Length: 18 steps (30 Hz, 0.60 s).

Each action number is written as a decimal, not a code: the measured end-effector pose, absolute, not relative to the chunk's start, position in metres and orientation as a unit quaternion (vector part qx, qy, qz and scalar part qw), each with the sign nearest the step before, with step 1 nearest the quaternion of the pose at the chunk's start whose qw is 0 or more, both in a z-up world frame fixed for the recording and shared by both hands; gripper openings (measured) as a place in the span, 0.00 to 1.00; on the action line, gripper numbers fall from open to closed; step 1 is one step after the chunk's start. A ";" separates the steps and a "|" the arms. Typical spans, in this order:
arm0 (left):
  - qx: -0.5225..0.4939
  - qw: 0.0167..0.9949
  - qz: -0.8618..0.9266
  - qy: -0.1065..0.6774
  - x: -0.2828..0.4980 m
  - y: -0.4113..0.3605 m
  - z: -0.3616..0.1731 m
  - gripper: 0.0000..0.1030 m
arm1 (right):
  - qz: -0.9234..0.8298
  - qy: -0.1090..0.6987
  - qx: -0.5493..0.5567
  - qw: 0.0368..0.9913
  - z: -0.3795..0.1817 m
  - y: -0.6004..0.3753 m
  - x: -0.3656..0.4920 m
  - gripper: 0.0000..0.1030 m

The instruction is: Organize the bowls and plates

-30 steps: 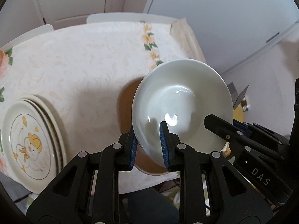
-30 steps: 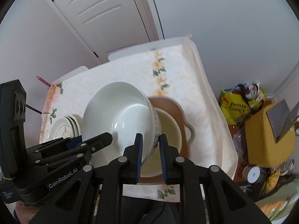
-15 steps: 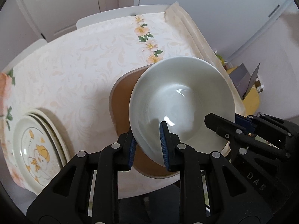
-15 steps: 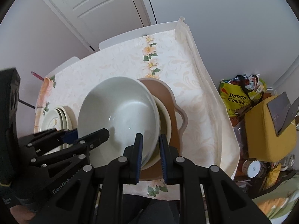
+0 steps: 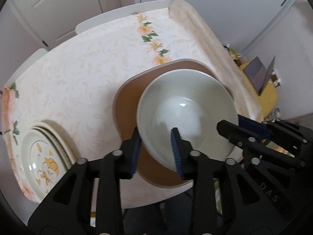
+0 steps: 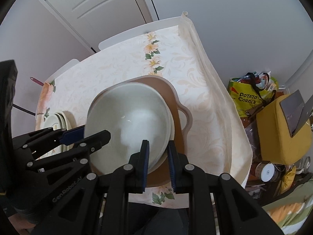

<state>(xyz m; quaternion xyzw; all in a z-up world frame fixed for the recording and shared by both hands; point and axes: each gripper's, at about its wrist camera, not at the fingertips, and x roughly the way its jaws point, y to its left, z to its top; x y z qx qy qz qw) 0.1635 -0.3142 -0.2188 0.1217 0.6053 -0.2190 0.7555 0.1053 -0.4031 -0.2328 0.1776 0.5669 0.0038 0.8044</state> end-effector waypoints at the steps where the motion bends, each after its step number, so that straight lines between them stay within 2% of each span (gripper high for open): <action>1: 0.119 0.754 -0.219 0.608 0.164 -0.314 -0.220 0.41 | 0.005 0.566 0.177 0.805 -0.233 -0.403 0.105 0.17; 7: 0.123 0.752 -0.217 0.610 0.165 -0.315 -0.223 0.56 | -0.005 0.560 0.187 0.807 -0.232 -0.411 0.102 0.17; 12: 0.116 0.754 -0.219 0.608 0.163 -0.313 -0.220 0.57 | -0.013 0.554 0.200 0.808 -0.230 -0.419 0.098 0.29; 18: 0.107 0.760 -0.226 0.599 0.158 -0.311 -0.208 0.57 | -0.011 0.541 0.208 0.815 -0.215 -0.427 0.096 0.30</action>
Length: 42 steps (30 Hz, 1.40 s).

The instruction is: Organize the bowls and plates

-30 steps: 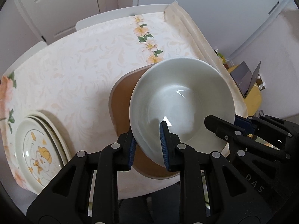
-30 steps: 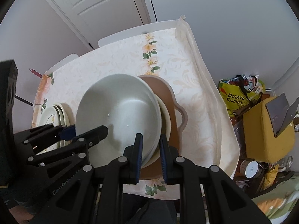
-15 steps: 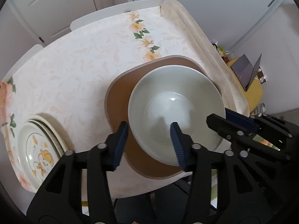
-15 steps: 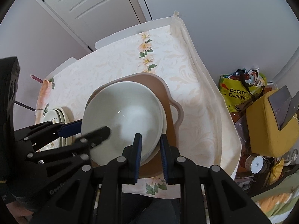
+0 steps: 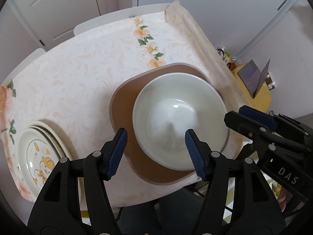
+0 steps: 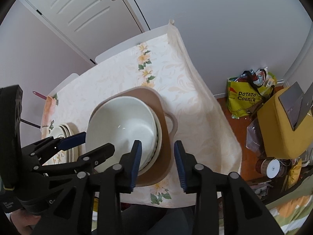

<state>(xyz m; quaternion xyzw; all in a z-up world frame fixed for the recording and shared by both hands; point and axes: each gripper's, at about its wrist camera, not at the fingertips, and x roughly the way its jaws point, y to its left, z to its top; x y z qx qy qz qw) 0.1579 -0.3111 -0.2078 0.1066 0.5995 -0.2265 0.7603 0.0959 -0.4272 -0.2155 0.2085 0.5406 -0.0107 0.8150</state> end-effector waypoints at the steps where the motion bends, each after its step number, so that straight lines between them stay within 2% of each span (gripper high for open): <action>1: 0.103 0.762 -0.228 0.597 0.157 -0.310 -0.204 0.57 | -0.009 0.537 0.209 0.817 -0.212 -0.428 0.096 0.30; 4: 0.087 0.772 -0.235 0.585 0.152 -0.305 -0.188 0.57 | -0.007 0.523 0.205 0.827 -0.197 -0.430 0.093 0.31; 5: 0.077 0.780 -0.238 0.574 0.150 -0.301 -0.179 0.57 | -0.007 0.519 0.204 0.830 -0.193 -0.431 0.093 0.40; 6: 0.065 0.791 -0.239 0.559 0.147 -0.296 -0.168 0.57 | -0.006 0.510 0.203 0.836 -0.185 -0.433 0.091 0.57; 7: 0.057 0.803 -0.238 0.543 0.144 -0.292 -0.158 0.60 | -0.005 0.502 0.202 0.841 -0.179 -0.435 0.090 0.67; 8: 0.050 0.814 -0.236 0.529 0.142 -0.287 -0.149 0.67 | -0.003 0.495 0.200 0.846 -0.173 -0.436 0.088 0.80; 9: 0.048 0.822 -0.231 0.519 0.140 -0.283 -0.142 0.85 | -0.002 0.488 0.196 0.851 -0.168 -0.437 0.087 0.85; 10: 0.050 0.833 -0.215 0.506 0.138 -0.278 -0.135 0.97 | 0.000 0.479 0.191 0.857 -0.161 -0.439 0.085 0.86; 12: 0.042 0.849 -0.218 0.479 0.133 -0.269 -0.125 0.98 | 0.014 0.462 0.185 0.867 -0.149 -0.443 0.081 0.95; 13: 0.042 0.852 -0.218 0.474 0.131 -0.265 -0.123 0.98 | 0.017 0.455 0.178 0.872 -0.144 -0.445 0.078 0.96; 17: 0.068 0.847 -0.191 0.492 0.129 -0.252 -0.135 0.98 | 0.009 0.476 0.128 0.870 -0.139 -0.450 0.074 0.97; 23: 0.019 0.807 -0.190 0.559 0.127 -0.231 -0.172 0.97 | 0.012 0.551 0.063 0.832 -0.165 -0.452 0.077 0.97; 26: 0.038 0.786 -0.182 0.589 0.127 -0.236 -0.193 0.93 | 0.026 0.593 0.031 0.804 -0.189 -0.448 0.086 0.97; 28: 0.037 0.768 -0.180 0.613 0.130 -0.239 -0.209 0.84 | 0.043 0.615 0.013 0.787 -0.206 -0.441 0.092 0.96; 30: 0.031 0.752 -0.178 0.635 0.133 -0.242 -0.225 0.73 | 0.055 0.634 -0.003 0.771 -0.222 -0.436 0.097 0.89; 33: 0.034 0.735 -0.171 0.655 0.135 -0.249 -0.243 0.68 | 0.079 0.656 -0.018 0.750 -0.241 -0.428 0.105 0.77; 38: 0.037 0.717 -0.176 0.674 0.138 -0.260 -0.259 0.60 | 0.104 0.680 -0.018 0.726 -0.255 -0.422 0.121 0.67; 40: 0.045 0.713 -0.177 0.677 0.140 -0.266 -0.264 0.50 | 0.116 0.687 -0.026 0.717 -0.261 -0.419 0.125 0.62; 42: 0.051 0.710 -0.179 0.680 0.140 -0.272 -0.269 0.44 | 0.130 0.695 -0.026 0.707 -0.268 -0.416 0.128 0.55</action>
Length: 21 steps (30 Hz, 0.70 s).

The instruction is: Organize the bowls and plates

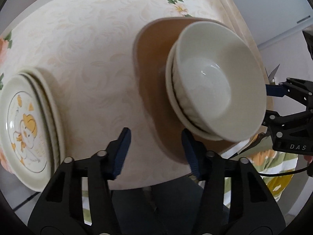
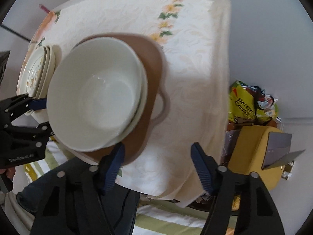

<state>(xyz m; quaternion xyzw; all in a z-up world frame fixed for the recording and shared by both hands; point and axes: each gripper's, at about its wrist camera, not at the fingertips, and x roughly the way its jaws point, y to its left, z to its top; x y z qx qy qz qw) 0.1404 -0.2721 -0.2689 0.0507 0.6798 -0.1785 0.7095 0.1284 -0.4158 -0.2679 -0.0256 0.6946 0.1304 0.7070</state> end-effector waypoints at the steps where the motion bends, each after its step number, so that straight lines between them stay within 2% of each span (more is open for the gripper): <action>1: 0.056 0.708 -0.180 0.680 0.141 -0.276 -0.272 0.41 | 0.134 0.696 -0.028 0.704 -0.270 -0.415 0.130 0.54; 4: 0.067 0.706 -0.182 0.681 0.141 -0.286 -0.280 0.30 | 0.149 0.696 -0.040 0.701 -0.279 -0.409 0.132 0.47; 6: 0.070 0.705 -0.187 0.680 0.140 -0.291 -0.287 0.25 | 0.163 0.694 -0.027 0.700 -0.286 -0.407 0.131 0.33; 7: 0.071 0.706 -0.194 0.677 0.139 -0.295 -0.290 0.22 | 0.169 0.691 -0.021 0.702 -0.290 -0.406 0.131 0.31; 10: 0.059 0.715 -0.194 0.669 0.138 -0.294 -0.291 0.21 | 0.184 0.675 -0.029 0.714 -0.296 -0.399 0.126 0.22; 21: 0.075 0.747 -0.194 0.631 0.131 -0.282 -0.270 0.21 | 0.186 0.627 -0.033 0.755 -0.286 -0.401 0.106 0.20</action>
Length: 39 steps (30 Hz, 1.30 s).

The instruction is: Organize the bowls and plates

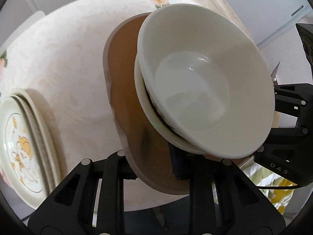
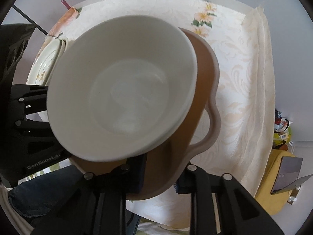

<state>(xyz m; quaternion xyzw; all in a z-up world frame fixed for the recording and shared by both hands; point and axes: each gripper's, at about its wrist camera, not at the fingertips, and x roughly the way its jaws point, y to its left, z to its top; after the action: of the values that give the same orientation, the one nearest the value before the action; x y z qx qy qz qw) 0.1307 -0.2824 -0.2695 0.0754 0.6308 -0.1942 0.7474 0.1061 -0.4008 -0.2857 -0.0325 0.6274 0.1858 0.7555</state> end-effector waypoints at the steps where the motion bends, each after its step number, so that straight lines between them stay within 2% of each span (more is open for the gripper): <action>1: 0.076 0.751 -0.193 0.627 0.126 -0.280 -0.264 0.21 | 0.185 0.622 -0.036 0.760 -0.281 -0.399 0.105 0.20; 13: 0.060 0.788 -0.171 0.588 0.117 -0.198 -0.177 0.21 | 0.191 0.579 -0.057 0.791 -0.188 -0.343 0.108 0.20; 20: 0.066 0.786 -0.154 0.595 0.104 -0.106 -0.156 0.21 | 0.213 0.575 -0.063 0.788 -0.173 -0.274 0.100 0.20; 31: 0.061 0.768 -0.145 0.620 0.108 -0.021 -0.201 0.21 | 0.211 0.599 -0.035 0.772 -0.210 -0.170 0.100 0.20; 39: 0.067 0.770 -0.164 0.613 0.108 -0.013 -0.223 0.21 | 0.172 0.601 -0.035 0.780 -0.227 -0.152 0.100 0.20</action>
<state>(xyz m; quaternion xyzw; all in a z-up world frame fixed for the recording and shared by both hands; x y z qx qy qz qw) 0.1082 -0.0130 -0.2231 0.0667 0.6129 -0.1637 0.7701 0.0999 -0.1517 -0.2266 -0.0352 0.6007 0.1718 0.7800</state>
